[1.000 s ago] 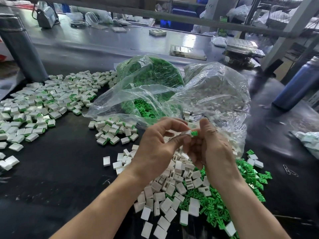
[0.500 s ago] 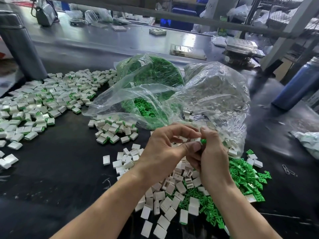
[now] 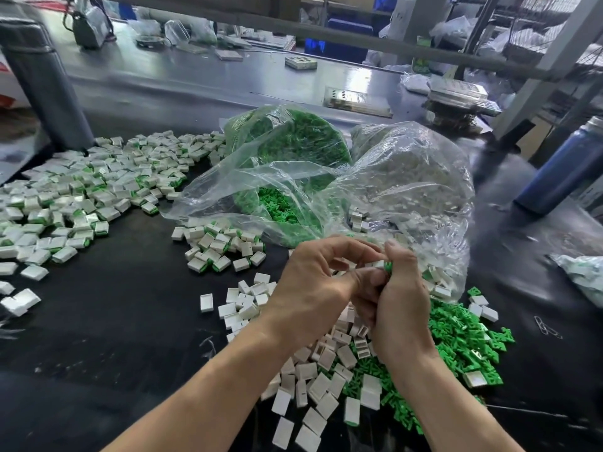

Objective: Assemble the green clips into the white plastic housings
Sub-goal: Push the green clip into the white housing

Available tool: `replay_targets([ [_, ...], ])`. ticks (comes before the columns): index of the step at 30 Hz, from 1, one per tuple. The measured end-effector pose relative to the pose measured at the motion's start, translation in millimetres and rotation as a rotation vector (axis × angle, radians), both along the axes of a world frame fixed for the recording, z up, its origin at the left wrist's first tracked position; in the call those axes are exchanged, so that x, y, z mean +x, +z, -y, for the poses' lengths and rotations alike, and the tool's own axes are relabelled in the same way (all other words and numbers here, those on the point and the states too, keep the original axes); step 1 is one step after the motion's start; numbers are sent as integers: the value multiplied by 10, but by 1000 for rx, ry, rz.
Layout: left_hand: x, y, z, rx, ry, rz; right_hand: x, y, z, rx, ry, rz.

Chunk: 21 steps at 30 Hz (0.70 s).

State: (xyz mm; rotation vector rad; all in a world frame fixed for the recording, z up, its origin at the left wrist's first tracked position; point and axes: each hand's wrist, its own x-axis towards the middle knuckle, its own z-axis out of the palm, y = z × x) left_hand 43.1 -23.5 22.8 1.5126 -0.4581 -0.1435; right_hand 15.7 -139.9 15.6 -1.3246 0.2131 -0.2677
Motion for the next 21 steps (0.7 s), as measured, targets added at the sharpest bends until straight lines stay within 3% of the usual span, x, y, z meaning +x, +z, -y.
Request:
replay_targets([
  [4,-10,32,-3,-66,-41,-84,38,-29,25,7,3,-44],
  [15,3,-37,13,-42,-29,-27,21,-36,11,-232,-24,52],
  [21,-3,-63,24,-43,-17,-19,47,-87,14,-234,-54,45],
])
